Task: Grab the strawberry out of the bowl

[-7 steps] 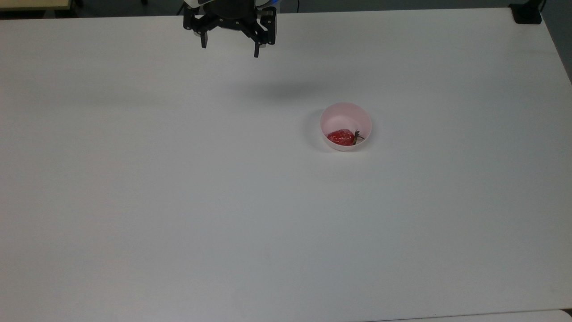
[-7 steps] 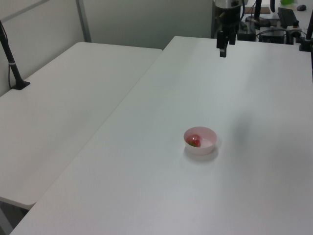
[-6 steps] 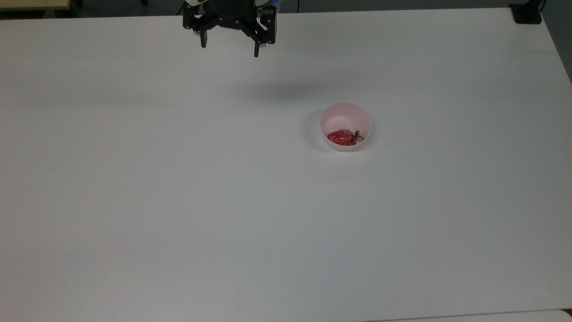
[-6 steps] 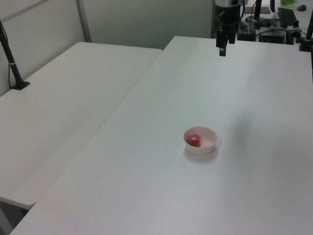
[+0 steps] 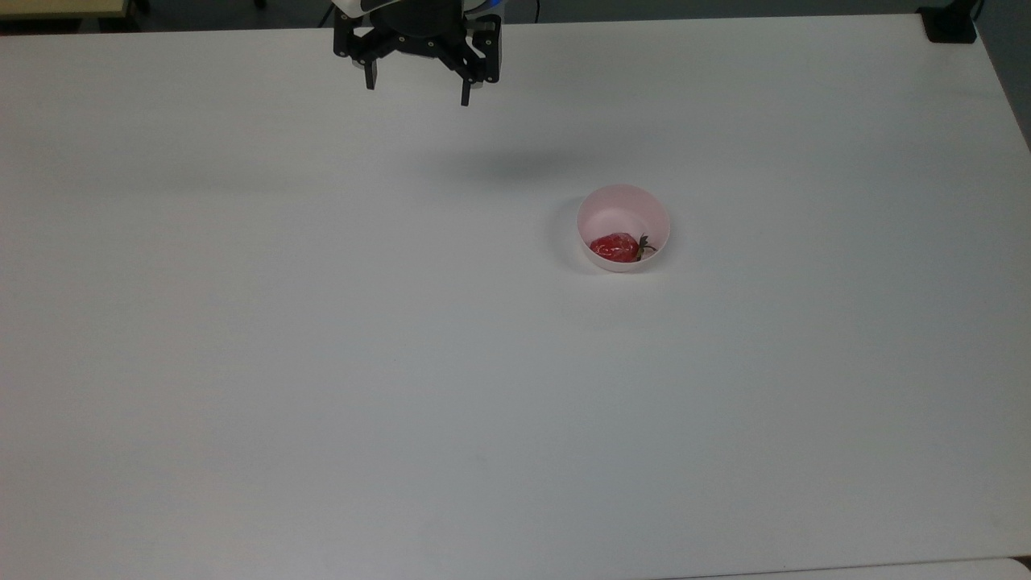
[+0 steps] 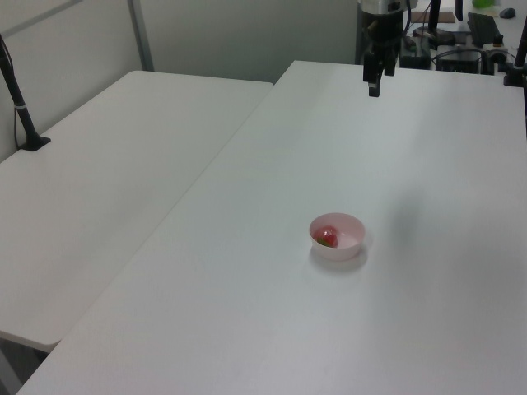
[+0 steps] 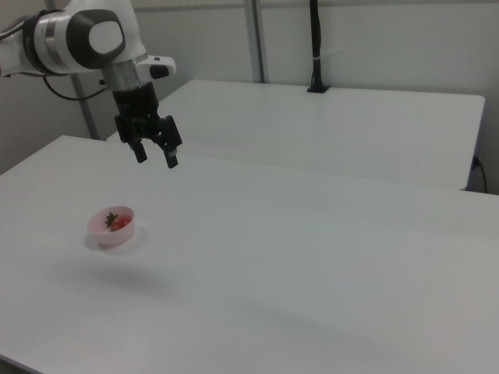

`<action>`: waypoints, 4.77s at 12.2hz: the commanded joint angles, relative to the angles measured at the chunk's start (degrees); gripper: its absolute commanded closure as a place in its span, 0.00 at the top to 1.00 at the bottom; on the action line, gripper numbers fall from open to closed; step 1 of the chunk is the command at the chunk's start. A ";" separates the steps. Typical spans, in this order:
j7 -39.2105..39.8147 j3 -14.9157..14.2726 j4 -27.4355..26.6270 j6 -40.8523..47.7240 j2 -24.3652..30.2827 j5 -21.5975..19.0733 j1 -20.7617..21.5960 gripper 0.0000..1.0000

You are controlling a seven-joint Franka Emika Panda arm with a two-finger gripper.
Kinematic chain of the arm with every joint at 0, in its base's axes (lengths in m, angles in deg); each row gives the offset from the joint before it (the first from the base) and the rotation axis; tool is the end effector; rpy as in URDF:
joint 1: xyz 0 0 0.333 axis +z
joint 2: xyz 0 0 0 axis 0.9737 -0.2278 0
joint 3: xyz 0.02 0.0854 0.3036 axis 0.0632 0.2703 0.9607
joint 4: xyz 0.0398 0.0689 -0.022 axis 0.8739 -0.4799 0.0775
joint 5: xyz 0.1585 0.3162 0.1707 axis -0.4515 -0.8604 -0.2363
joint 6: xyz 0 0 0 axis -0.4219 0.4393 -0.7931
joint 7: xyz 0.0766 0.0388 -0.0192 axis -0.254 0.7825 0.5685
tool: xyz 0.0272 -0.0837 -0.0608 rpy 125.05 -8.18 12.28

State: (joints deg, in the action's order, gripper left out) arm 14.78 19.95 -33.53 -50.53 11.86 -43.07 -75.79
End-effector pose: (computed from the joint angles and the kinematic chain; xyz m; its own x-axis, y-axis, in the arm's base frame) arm 0.5813 0.0355 0.5574 0.9962 -0.0857 -0.0118 -0.0837 -0.9891 0.1212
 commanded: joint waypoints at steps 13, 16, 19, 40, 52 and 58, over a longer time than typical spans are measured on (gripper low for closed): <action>7.25 -4.97 2.72 -16.87 -16.12 -0.73 17.06 1.00; 15.75 -4.97 3.35 -17.41 -19.03 -0.82 20.31 0.94; 21.21 -4.97 3.35 -17.41 -19.56 -0.82 21.11 0.92; 27.91 -4.97 1.50 -21.01 -26.42 1.37 25.41 0.82; 25.27 -4.97 1.94 -20.23 -25.10 0.76 25.50 0.54; 25.36 -4.97 1.94 -20.22 -25.01 0.76 25.59 0.45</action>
State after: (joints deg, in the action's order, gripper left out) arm 40.73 15.94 -30.24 -69.90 -14.53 -42.08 -51.17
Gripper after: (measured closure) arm 0.537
